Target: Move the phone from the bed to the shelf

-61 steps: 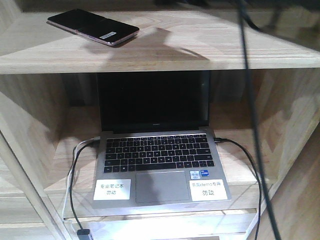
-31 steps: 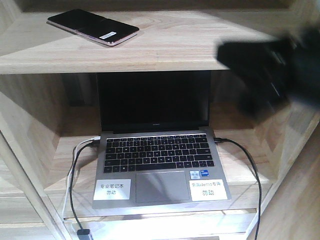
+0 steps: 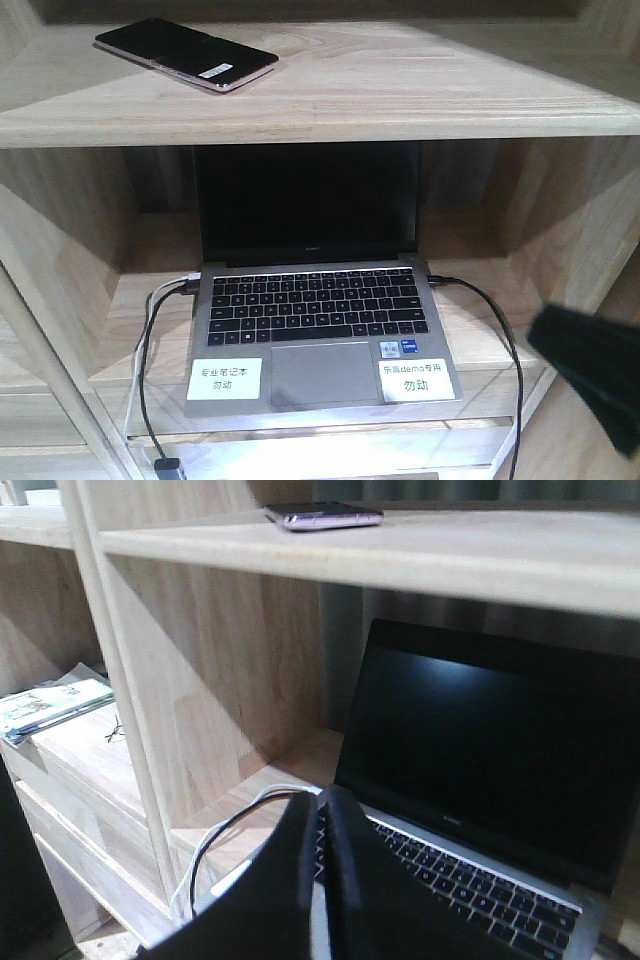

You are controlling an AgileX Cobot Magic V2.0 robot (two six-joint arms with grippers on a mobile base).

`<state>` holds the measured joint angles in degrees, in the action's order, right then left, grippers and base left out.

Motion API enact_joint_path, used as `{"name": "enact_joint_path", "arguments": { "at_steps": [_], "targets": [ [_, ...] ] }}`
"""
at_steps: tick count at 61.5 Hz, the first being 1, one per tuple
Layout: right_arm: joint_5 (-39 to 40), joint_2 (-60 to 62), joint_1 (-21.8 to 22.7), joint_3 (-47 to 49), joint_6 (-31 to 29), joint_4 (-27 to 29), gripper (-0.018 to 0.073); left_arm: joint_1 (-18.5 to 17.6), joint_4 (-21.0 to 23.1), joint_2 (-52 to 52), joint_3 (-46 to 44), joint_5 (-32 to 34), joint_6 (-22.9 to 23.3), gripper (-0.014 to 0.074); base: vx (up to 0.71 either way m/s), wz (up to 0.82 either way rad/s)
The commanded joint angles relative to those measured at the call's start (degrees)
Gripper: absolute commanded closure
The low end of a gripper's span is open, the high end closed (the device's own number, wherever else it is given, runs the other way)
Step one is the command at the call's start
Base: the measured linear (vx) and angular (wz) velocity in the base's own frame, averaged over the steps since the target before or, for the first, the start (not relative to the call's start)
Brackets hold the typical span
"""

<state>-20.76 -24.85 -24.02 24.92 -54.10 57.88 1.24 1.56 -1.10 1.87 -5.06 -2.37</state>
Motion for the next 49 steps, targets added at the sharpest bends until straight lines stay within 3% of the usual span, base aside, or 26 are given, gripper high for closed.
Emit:
{"name": "enact_joint_path", "arguments": {
  "at_steps": [1,49],
  "targets": [
    [2.7,2.4,0.2,-0.5,0.1,1.5,0.0564,0.2,0.6,-0.4,-1.4,4.2,0.5,0.0595,0.0,0.0],
    [2.2,4.5,0.2,-1.1,0.1,3.1,0.0564,0.2,0.6,-0.4,-1.4,4.2,0.5,0.0595,0.0,0.0]
  ]
}}
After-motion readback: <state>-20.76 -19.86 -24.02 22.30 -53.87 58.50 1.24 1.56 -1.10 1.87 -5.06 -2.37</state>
